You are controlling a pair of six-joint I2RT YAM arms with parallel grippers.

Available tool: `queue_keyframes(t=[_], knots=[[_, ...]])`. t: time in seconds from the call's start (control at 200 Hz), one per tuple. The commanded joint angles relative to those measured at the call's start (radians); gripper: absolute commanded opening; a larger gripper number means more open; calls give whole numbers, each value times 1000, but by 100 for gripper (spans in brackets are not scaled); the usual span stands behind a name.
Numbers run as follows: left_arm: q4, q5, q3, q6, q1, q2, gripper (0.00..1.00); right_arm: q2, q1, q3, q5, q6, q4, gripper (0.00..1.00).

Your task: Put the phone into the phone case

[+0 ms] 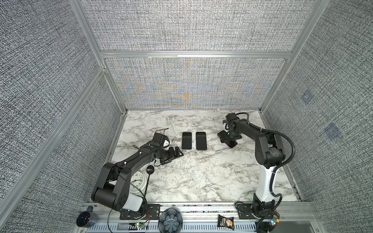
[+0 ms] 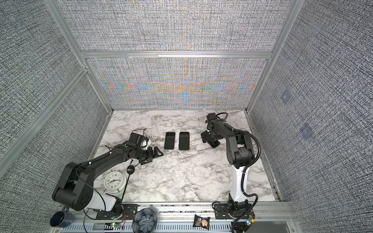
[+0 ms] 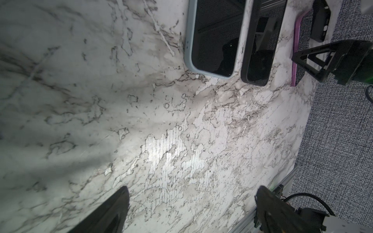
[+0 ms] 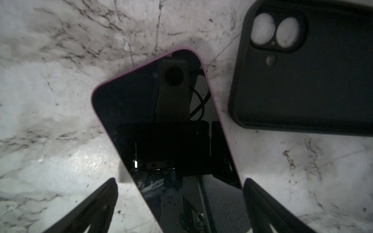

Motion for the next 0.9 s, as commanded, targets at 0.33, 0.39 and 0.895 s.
queue_keyframes(t=[0.33, 0.39, 0.895], knots=[[1, -12, 0, -5, 1, -21, 98, 53, -4, 58, -40, -17, -59, 99], [-1, -14, 1, -6, 0, -23, 98, 59, -4, 66, -48, -12, -66, 98], [5, -24, -9, -9, 1, -32, 99, 62, 5, 89, -87, 48, -171, 86]])
